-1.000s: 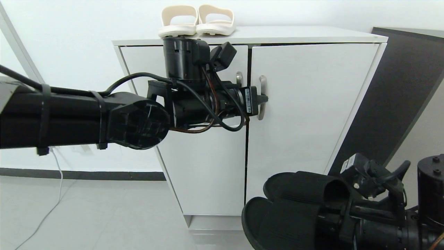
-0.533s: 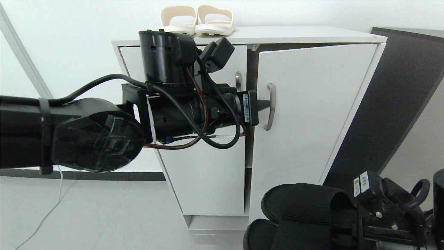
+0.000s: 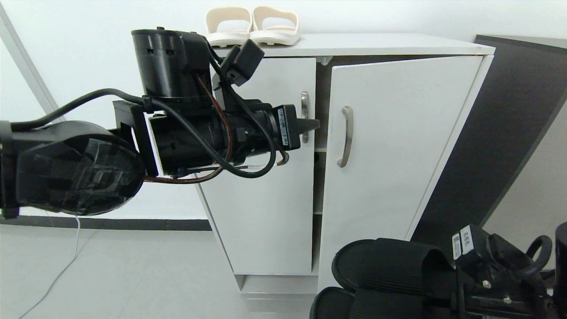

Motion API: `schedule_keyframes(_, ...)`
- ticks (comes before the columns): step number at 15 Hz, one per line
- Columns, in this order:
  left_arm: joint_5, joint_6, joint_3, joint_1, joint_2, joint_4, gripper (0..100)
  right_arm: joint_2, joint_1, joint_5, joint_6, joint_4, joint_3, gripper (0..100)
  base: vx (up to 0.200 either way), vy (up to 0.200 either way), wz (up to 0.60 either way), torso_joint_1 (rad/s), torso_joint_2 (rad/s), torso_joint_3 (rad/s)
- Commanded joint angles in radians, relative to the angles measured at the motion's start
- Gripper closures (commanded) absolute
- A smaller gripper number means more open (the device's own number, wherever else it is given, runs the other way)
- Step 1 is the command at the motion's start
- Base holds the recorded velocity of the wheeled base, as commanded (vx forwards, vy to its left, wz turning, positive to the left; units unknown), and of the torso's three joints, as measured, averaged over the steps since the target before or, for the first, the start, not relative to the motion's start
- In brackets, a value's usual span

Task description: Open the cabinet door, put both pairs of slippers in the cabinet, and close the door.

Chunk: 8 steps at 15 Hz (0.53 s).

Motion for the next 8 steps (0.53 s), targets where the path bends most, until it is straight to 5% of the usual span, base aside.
schedule_keyframes(1, -0.001, -0.007, -0.046, 0.019, 0.041, 0.001, 100, -0.001, 0.001, 0.001, 0.000, 0.000, 0.000, 100, 0.000, 0.000, 0.00, 0.000, 0.00, 0.000)
schedule_keyframes(8, -0.001, -0.015, -0.186, 0.018, 0.160, 0.001, 100, 0.004, 0.003, -0.001, 0.000, 0.000, 0.004, 100, 0.000, 0.000, 0.00, 0.000, 0.00, 0.000)
